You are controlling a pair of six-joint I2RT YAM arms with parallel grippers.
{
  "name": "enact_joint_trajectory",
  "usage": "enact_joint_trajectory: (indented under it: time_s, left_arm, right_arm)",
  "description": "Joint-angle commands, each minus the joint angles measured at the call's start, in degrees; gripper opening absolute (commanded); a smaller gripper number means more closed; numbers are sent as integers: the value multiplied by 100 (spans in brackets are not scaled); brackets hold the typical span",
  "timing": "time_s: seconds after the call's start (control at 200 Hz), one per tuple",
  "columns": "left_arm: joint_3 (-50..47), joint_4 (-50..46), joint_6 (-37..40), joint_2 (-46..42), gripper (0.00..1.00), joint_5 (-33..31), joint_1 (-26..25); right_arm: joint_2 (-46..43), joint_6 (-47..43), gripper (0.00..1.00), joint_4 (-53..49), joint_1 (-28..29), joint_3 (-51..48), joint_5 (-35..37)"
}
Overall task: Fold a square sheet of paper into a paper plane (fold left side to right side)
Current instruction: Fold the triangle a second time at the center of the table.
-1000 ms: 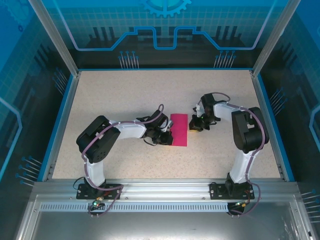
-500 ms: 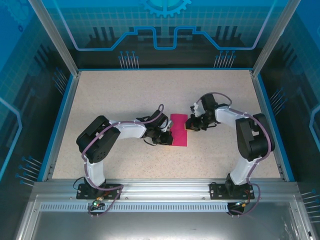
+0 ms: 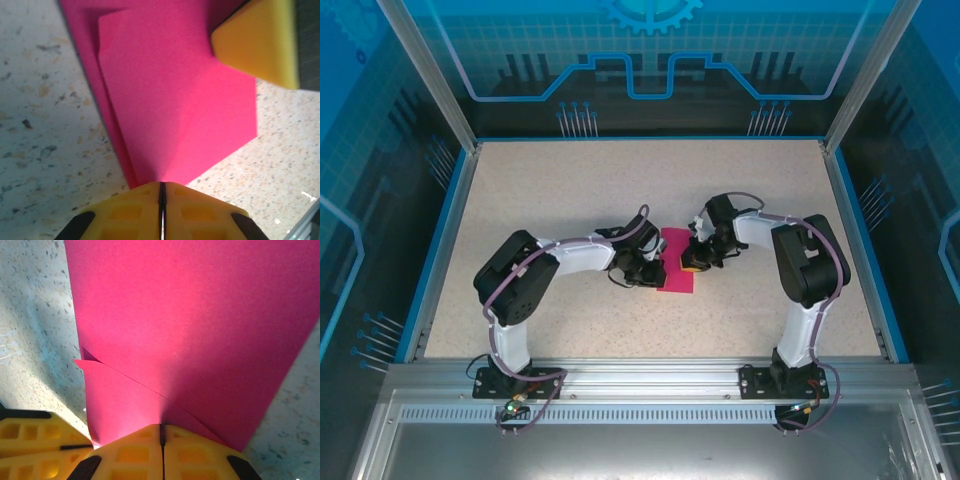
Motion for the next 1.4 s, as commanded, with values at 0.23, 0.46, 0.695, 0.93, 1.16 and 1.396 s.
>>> enact_joint_trajectory:
  time_s: [0.23,0.46,0.695,0.93,1.16,1.396]
  left_arm:
    - [847,-413,317,572,10,101,-158]
    - [894,-504,347,779,10,-88,-169]
    - [268,-202,37,527,10,-69,-103]
    - [-534,86,-189,98,10,-27,6]
    - [-1139,185,-290,-289,10,-33,106]
    - [-1466,571,-237,-958,12,276,322]
  right_arm:
    - [149,-53,6,-315,63,33,443]
    - [122,-70,6,-349,66,16,478]
    - [103,-109,6,-398,66,15,563]
    - [132,-141,6,-429,58,15,602]
    - [113,-154,6,-387,33,15,518]
    - [-288,21,14,189,2,-113,-57]
